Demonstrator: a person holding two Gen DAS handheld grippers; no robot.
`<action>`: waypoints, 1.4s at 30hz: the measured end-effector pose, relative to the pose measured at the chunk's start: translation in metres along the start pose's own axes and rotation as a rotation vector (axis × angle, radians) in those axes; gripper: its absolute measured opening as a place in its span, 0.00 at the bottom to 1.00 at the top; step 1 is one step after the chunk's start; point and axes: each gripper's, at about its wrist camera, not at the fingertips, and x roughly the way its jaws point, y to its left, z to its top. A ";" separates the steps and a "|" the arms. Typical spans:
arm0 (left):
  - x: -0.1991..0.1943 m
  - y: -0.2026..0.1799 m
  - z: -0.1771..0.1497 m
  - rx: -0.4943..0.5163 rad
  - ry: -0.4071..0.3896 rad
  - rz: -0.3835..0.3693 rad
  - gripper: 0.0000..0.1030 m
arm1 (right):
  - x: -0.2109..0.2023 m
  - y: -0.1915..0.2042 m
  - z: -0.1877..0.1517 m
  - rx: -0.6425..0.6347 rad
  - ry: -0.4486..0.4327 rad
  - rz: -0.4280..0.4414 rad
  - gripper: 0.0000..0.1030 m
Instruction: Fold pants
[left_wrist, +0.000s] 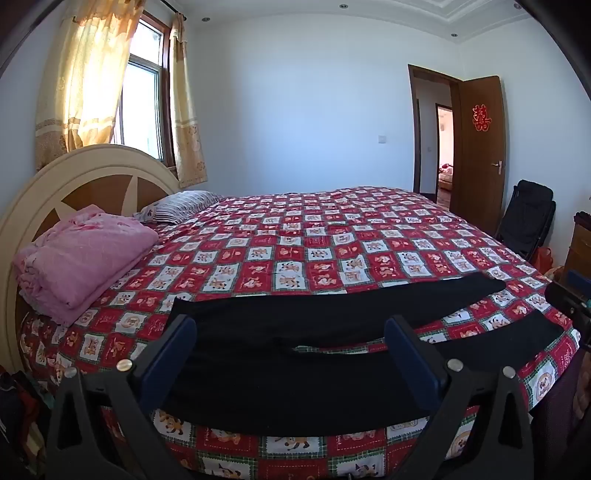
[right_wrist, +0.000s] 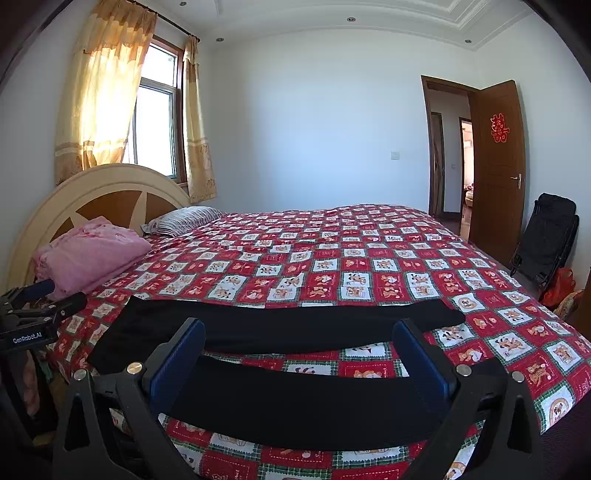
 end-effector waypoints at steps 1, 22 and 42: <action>0.000 0.000 0.000 -0.002 -0.005 0.000 1.00 | 0.000 0.000 0.000 0.000 0.000 0.000 0.99; 0.000 0.000 0.000 -0.006 -0.001 -0.003 1.00 | 0.003 0.001 -0.003 -0.004 0.009 0.000 0.99; 0.005 -0.004 -0.009 -0.007 0.011 -0.019 1.00 | 0.009 0.004 -0.007 -0.011 0.024 0.008 0.99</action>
